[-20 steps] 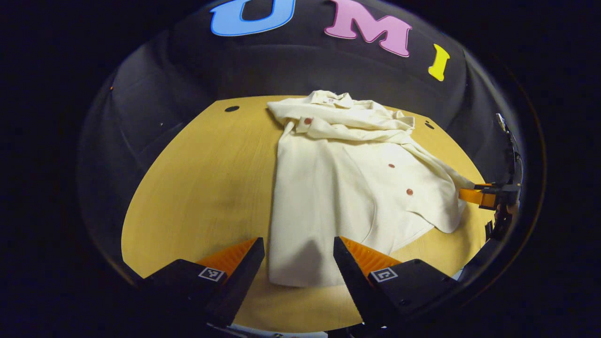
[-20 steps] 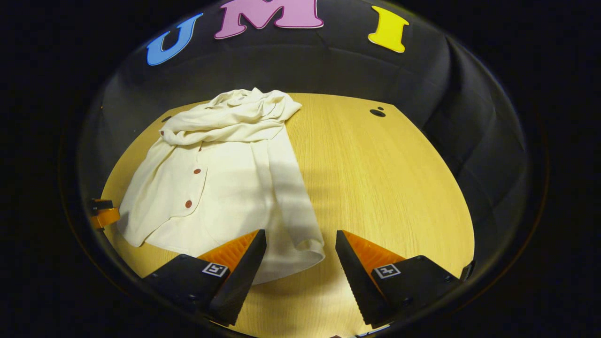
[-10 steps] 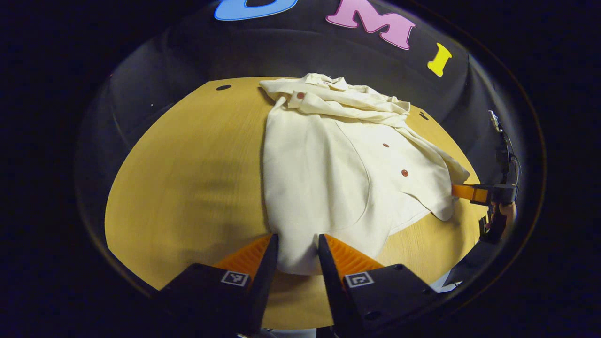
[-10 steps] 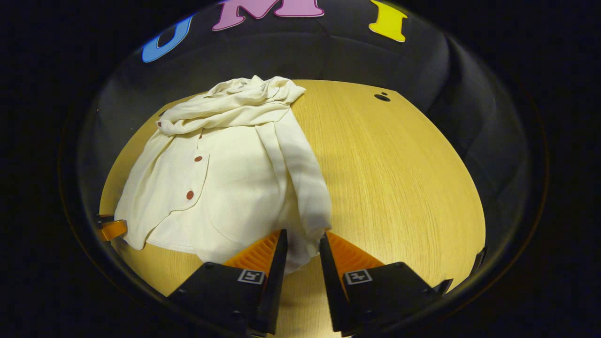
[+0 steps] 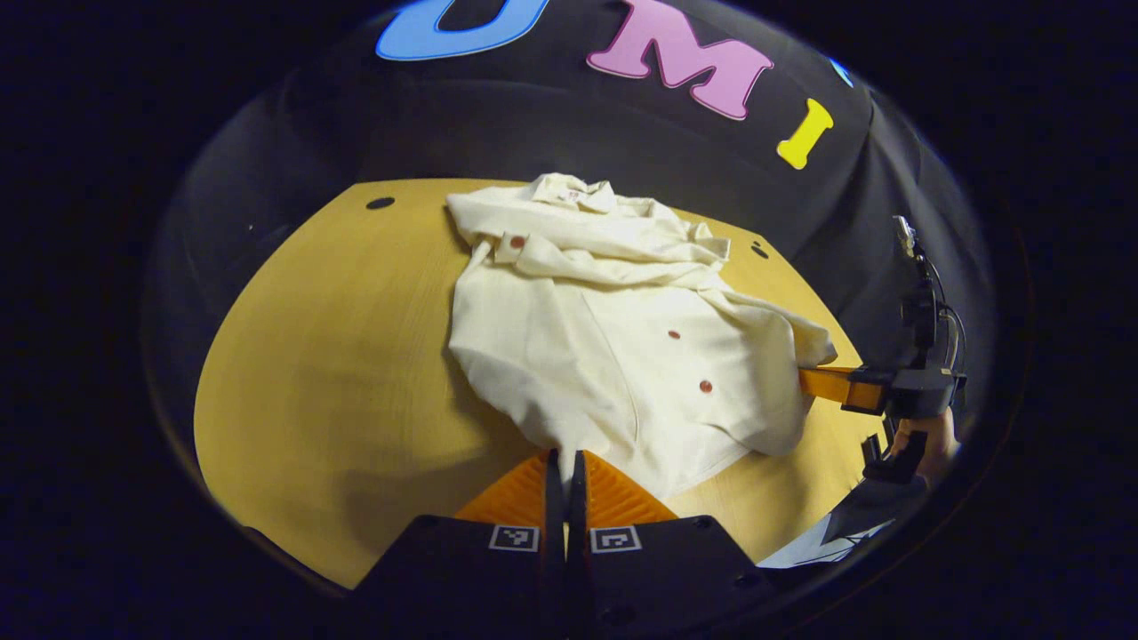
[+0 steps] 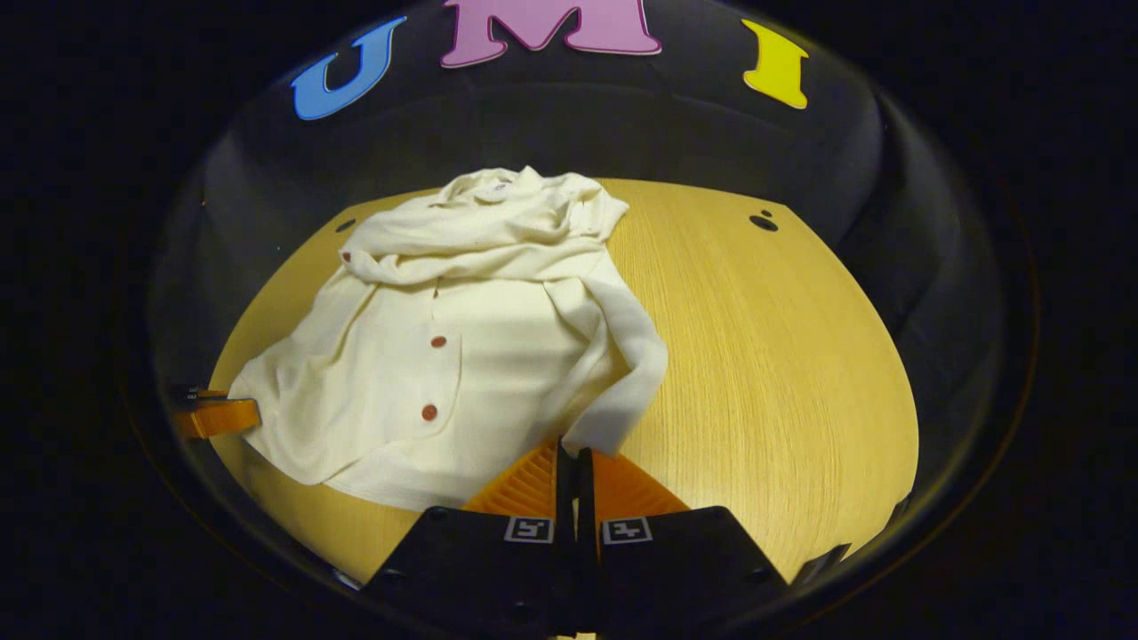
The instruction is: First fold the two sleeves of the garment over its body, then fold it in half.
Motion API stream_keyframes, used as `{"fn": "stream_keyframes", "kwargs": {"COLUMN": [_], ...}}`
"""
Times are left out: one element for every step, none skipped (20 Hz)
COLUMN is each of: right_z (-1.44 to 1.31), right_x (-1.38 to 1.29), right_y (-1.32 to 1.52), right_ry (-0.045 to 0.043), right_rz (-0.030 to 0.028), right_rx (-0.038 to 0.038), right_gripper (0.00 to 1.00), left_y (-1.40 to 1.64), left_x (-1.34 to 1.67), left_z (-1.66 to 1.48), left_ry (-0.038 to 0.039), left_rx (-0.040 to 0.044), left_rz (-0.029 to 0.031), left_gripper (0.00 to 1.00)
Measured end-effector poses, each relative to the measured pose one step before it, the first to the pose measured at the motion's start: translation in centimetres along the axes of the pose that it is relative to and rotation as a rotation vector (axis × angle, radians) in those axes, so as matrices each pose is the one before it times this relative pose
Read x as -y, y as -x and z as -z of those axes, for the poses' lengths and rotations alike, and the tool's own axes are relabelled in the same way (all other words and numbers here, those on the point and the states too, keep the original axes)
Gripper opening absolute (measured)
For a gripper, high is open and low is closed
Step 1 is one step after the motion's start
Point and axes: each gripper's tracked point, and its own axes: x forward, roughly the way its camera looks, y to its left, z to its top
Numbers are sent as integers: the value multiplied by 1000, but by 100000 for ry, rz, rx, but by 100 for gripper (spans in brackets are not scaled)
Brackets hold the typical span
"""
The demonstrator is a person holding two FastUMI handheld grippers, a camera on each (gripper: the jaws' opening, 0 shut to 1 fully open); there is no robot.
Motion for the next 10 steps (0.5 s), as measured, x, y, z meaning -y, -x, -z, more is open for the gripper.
{"fn": "stream_keyframes", "kwargs": {"right_z": [-2088,-2121,-2300,-2436,-2515,-2402,-2380,-2011,-1803,-1207], "right_x": [-776,-399,-406,-441,-268,-83,-108,10,-114,216], "right_y": [139,-22,-241,-505,-793,-718,-988,-1059,-1194,-1157], "right_ry": [517,939,1064,423,-380,-1010,-1595,-1719,-1632,-1292], "right_rz": [-1575,-1009,-857,-820,-341,104,361,303,488,438], "right_rx": [3409,3133,3424,3623,3936,4520,4558,3586,3386,2807], "right_gripper": [5,5,5,5,5,5,5,5,5,0], "left_y": [219,-40,-514,-472,-672,-794,-893,-938,-1213,-1235], "left_x": [231,44,-151,-172,-363,-642,-735,-674,-620,-486], "left_z": [-2207,-2342,-2248,-2397,-2146,-2183,-1800,-1900,-1764,-1734], "left_ry": [-1122,-980,-923,-749,-411,-636,-651,-905,-667,-354], "left_rx": [3166,3209,3423,3627,3518,3500,2826,3376,3230,3315], "left_rz": [1277,687,719,473,70,-840,-1284,-571,-775,5], "left_gripper": [6,6,6,6,6,6,6,7,7,6]}}
